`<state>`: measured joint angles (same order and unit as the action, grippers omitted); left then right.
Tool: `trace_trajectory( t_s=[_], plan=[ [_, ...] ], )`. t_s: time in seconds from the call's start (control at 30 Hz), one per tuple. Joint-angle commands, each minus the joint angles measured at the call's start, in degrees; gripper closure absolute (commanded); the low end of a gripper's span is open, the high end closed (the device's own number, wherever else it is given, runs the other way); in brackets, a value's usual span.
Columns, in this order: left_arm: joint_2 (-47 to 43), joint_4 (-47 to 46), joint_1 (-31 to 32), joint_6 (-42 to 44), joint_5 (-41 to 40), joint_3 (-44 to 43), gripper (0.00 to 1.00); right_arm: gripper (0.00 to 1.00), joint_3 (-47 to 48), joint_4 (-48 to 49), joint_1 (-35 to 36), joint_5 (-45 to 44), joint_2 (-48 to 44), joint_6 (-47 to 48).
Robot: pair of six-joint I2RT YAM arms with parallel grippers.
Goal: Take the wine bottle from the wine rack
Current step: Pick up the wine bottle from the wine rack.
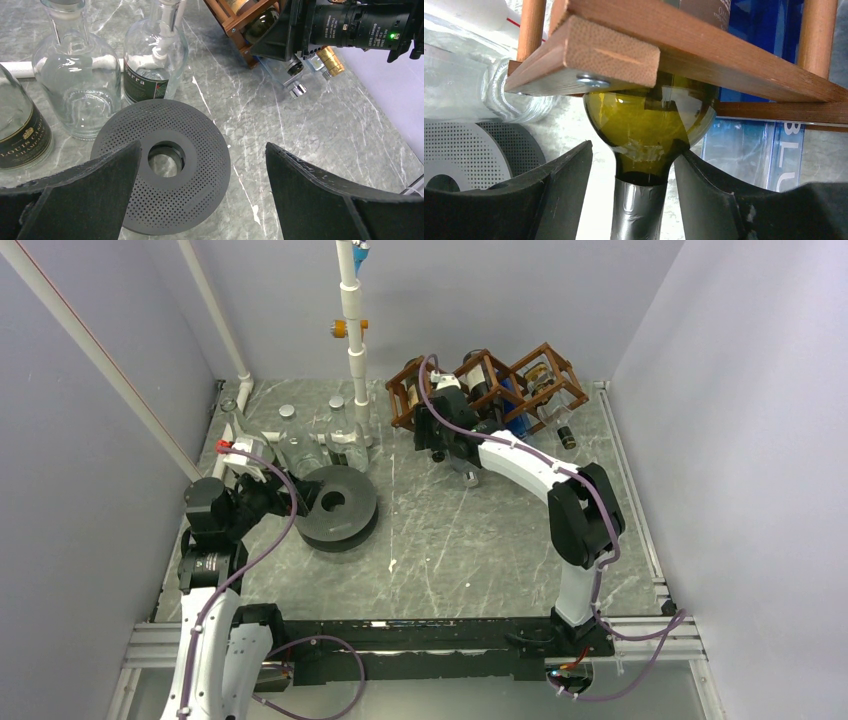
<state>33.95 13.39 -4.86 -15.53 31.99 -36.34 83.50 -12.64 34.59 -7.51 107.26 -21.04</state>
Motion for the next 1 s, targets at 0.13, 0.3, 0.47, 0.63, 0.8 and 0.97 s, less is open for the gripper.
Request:
trace_trajectory(
  t_s=[0.13, 0.3, 0.47, 0.63, 0.8, 0.97],
  plan=[
    [-0.1, -1.4, -0.3, 0.7, 0.5, -0.3, 0.01, 0.38, 0.3, 4.1, 0.3, -0.8, 0.6, -0.8],
    [0.0, -1.4, -0.5, 0.7, 0.6, -0.4, 0.01, 0.4, -0.1, 4.4, 0.3, -0.8, 0.6, -0.9],
    [0.0, -1.4, -0.6, 0.7, 0.6, -0.4, 0.01, 0.49, -0.6, 4.6, 0.3, -0.1, 0.4, -1.1],
    [0.1, -1.4, -0.6, 0.7, 0.7, -0.3, 0.01, 0.59, -2.2, 4.9, 0.3, 1.2, -0.9, -1.6],
    [0.1, -1.5, -0.8, 0.8, 0.7, -0.3, 0.01, 0.79, -4.1, 5.1, 0.2, 2.4, -3.7, -1.9],
    [0.2, -1.4, -0.8, 0.7, 0.6, -0.3, 0.01, 0.9, -5.8, 5.1, -0.2, 4.5, -7.1, -2.4]
  ],
)
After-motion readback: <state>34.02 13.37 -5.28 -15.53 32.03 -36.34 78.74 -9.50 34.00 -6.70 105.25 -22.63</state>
